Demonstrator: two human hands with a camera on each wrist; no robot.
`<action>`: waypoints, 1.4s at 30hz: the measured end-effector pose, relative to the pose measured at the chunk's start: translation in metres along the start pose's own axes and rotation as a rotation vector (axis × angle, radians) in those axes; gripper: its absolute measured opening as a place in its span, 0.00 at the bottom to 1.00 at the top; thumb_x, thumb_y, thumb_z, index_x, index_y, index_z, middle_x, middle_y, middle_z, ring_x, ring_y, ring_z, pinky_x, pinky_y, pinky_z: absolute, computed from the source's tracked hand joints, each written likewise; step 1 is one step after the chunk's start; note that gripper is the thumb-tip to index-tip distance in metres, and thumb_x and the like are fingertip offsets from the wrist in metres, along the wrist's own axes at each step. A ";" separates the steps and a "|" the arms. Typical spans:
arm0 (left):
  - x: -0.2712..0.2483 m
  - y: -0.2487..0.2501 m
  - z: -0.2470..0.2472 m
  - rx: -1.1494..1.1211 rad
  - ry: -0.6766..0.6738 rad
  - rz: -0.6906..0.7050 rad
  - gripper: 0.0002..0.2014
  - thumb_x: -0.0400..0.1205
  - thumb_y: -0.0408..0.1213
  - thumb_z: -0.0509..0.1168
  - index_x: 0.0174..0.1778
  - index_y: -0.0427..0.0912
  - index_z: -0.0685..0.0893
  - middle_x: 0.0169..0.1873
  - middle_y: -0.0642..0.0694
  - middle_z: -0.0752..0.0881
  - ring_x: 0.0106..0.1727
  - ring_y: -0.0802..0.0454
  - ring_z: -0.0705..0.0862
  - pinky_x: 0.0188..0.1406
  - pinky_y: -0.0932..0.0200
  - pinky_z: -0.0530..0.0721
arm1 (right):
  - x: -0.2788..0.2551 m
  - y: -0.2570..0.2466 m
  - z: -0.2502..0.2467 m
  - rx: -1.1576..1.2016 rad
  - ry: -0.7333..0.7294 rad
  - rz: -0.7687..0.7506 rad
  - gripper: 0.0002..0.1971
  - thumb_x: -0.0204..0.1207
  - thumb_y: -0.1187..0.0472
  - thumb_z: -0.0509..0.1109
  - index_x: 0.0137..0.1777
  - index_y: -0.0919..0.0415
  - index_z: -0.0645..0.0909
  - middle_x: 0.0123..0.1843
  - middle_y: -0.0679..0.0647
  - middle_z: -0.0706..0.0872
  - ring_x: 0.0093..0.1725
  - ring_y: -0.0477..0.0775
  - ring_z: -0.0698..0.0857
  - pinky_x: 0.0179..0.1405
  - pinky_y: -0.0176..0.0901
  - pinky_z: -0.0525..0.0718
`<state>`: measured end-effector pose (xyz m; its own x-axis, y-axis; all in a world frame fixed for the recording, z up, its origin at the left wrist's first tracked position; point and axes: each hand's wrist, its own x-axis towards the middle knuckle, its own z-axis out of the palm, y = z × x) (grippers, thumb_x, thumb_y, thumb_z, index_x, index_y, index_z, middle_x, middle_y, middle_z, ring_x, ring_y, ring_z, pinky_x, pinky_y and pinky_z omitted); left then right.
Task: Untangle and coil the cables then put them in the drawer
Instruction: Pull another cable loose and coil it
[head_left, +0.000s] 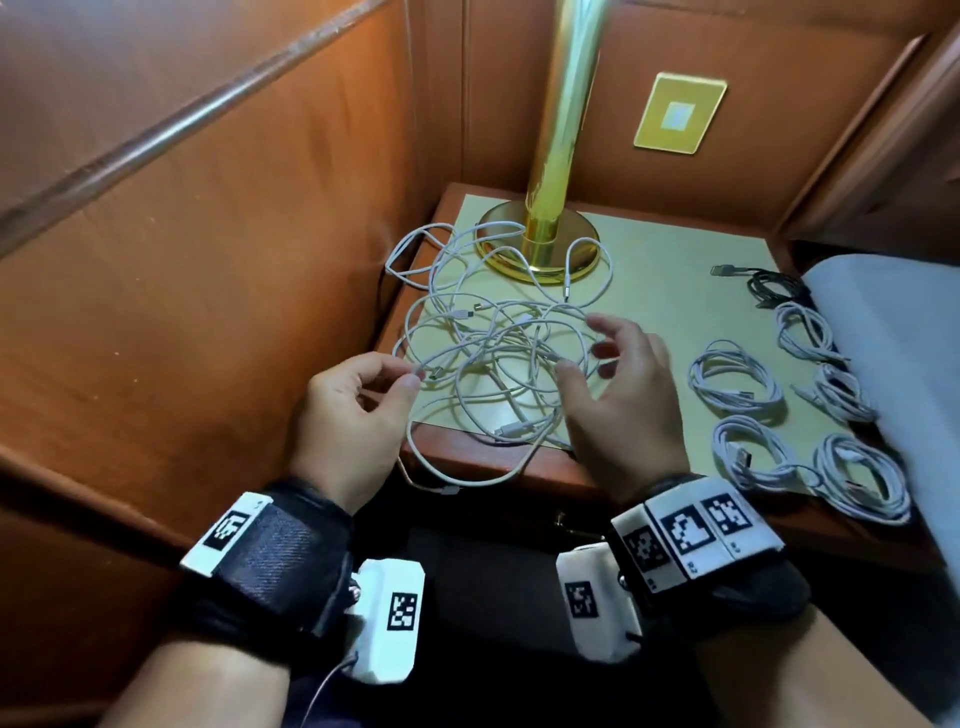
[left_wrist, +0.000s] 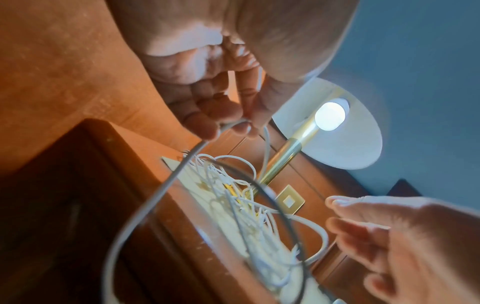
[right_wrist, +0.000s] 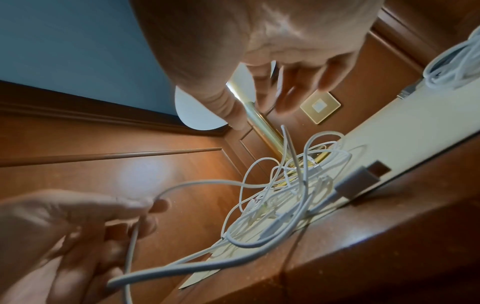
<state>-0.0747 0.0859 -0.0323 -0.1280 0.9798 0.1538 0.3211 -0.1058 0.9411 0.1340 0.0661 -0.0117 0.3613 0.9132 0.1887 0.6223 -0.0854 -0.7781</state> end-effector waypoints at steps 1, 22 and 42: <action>0.000 0.004 -0.001 -0.098 -0.016 -0.016 0.07 0.81 0.29 0.72 0.41 0.45 0.90 0.24 0.56 0.84 0.24 0.55 0.75 0.29 0.59 0.76 | -0.002 -0.002 0.001 0.053 -0.036 -0.040 0.19 0.79 0.56 0.72 0.70 0.50 0.77 0.52 0.48 0.84 0.48 0.44 0.83 0.58 0.48 0.83; -0.009 0.017 -0.020 -0.211 -0.242 0.032 0.08 0.70 0.33 0.59 0.26 0.37 0.78 0.18 0.54 0.74 0.21 0.62 0.69 0.22 0.66 0.67 | 0.029 0.003 -0.042 1.540 -0.001 0.498 0.09 0.85 0.61 0.64 0.61 0.63 0.80 0.48 0.52 0.87 0.34 0.43 0.83 0.47 0.43 0.87; -0.011 0.023 -0.008 -0.572 -0.177 -0.039 0.17 0.78 0.24 0.67 0.30 0.43 0.68 0.39 0.36 0.88 0.24 0.50 0.81 0.15 0.68 0.69 | -0.031 0.007 -0.052 0.015 -0.261 -0.266 0.29 0.81 0.41 0.50 0.26 0.60 0.71 0.22 0.55 0.74 0.24 0.50 0.72 0.29 0.54 0.70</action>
<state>-0.0729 0.0712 -0.0097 0.0447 0.9930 0.1096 -0.2428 -0.0956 0.9654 0.1634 0.0164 0.0082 -0.0021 0.9736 0.2281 0.6598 0.1727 -0.7314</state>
